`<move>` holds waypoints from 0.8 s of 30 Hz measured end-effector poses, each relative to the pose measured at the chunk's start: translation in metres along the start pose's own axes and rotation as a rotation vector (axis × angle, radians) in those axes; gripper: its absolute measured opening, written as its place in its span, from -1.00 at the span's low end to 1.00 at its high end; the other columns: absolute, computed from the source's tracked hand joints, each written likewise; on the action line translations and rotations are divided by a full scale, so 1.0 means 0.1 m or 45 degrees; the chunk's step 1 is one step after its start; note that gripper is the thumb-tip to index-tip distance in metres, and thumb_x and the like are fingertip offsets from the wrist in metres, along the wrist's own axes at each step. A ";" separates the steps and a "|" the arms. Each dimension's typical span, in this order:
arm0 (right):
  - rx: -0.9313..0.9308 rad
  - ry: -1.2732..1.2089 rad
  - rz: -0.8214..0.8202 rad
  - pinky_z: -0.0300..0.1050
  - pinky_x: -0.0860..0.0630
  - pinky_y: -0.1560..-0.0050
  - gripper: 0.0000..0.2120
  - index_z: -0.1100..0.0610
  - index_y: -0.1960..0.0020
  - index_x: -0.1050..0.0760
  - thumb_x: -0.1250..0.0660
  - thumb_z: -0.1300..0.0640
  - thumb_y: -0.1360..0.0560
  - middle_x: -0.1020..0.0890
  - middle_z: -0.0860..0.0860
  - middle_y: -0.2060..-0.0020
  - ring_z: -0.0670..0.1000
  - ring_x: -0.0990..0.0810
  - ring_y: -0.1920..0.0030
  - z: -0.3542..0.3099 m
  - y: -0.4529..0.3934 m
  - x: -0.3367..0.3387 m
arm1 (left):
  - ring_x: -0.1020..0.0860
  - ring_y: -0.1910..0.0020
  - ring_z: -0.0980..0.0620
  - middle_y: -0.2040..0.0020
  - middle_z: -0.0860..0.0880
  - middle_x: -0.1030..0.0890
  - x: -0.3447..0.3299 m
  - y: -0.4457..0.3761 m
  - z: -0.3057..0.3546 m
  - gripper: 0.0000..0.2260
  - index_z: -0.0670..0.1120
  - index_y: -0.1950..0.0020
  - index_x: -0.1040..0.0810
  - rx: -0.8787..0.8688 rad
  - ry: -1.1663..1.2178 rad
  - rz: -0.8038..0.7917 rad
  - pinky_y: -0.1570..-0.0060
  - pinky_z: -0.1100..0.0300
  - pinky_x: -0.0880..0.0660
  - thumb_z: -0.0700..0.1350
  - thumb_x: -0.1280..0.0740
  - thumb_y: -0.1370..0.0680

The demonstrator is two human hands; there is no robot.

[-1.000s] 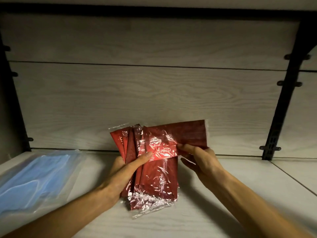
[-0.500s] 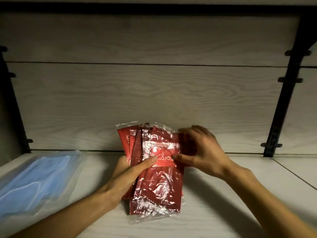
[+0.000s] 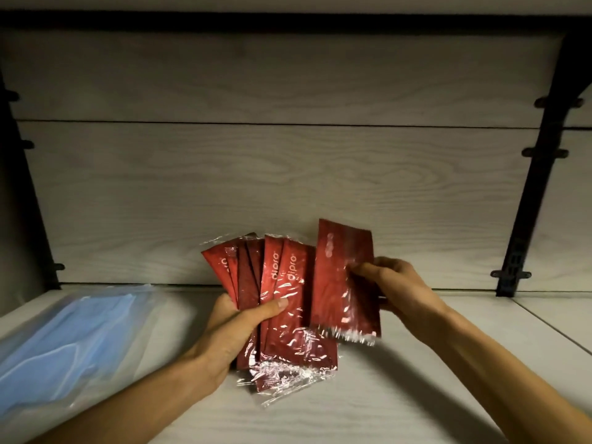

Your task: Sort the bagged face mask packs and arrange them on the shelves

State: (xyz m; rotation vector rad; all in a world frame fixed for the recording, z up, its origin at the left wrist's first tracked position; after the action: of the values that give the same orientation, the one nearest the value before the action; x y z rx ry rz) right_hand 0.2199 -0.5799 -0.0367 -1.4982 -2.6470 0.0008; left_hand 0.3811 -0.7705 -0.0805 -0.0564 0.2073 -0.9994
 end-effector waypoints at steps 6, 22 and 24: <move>-0.133 0.059 -0.228 0.05 -0.61 -0.07 -0.58 0.33 -0.19 -0.58 -0.51 0.07 -0.47 -0.72 0.22 -0.01 0.17 -0.68 0.03 0.19 0.12 -0.28 | -0.71 -0.07 -0.11 -0.07 -0.10 -0.74 -0.02 -0.02 0.00 -0.66 0.05 -0.10 -0.70 -0.052 -0.024 -0.079 -0.15 -0.03 -0.57 -0.09 -0.63 -0.36; -0.202 -0.281 -0.203 -0.12 -0.64 0.27 -0.78 0.33 -0.09 -0.63 -0.44 0.21 -0.51 -0.73 0.22 0.12 0.09 -0.71 0.26 0.21 0.14 -0.40 | -0.71 -0.06 -0.07 -0.07 -0.08 -0.74 -0.01 -0.09 -0.09 -0.64 0.05 -0.11 -0.71 0.053 -0.051 -0.097 0.00 0.12 -0.64 0.07 -0.61 -0.35; -0.166 -0.300 -0.105 -0.11 -0.65 0.30 -0.84 0.35 -0.06 -0.63 -0.41 0.28 -0.52 -0.73 0.23 0.16 0.10 -0.69 0.29 0.19 0.14 -0.37 | -0.70 -0.09 -0.13 -0.07 -0.10 -0.73 0.04 -0.17 -0.13 -0.49 -0.04 -0.15 -0.70 0.112 -0.002 0.058 -0.19 -0.05 -0.58 0.10 -0.63 -0.25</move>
State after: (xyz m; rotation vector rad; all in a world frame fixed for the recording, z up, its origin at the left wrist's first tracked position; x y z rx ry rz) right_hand 0.2487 -0.6034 -0.0599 -1.5104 -2.9464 -0.0019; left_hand 0.3668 -0.7826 -0.0914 0.0277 0.1628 -0.9620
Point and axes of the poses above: each hand's wrist, its own y-axis away from the middle knuckle, its own x-axis out of the back of the hand, z = x × y, the point moved 5 cm from there along -y, towards the middle knuckle
